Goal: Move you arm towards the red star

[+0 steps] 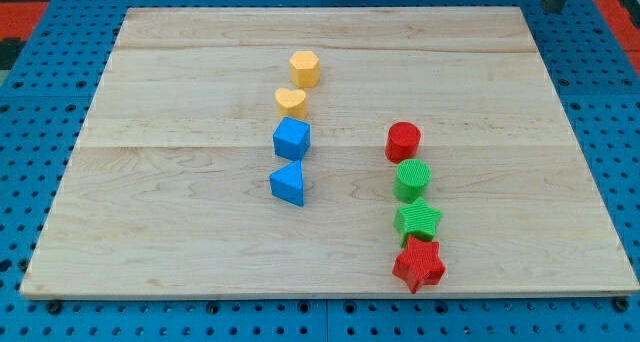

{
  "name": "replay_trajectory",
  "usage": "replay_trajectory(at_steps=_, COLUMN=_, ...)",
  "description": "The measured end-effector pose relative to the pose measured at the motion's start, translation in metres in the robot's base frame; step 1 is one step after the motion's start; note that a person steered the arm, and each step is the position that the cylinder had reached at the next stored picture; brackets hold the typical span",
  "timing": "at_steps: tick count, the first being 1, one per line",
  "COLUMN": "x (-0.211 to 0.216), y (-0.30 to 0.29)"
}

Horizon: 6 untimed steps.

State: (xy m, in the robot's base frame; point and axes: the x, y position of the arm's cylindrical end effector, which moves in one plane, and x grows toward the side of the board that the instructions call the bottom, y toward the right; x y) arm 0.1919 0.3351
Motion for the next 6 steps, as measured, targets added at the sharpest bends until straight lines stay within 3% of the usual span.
replay_trajectory(at_steps=6, x=0.006, y=0.010)
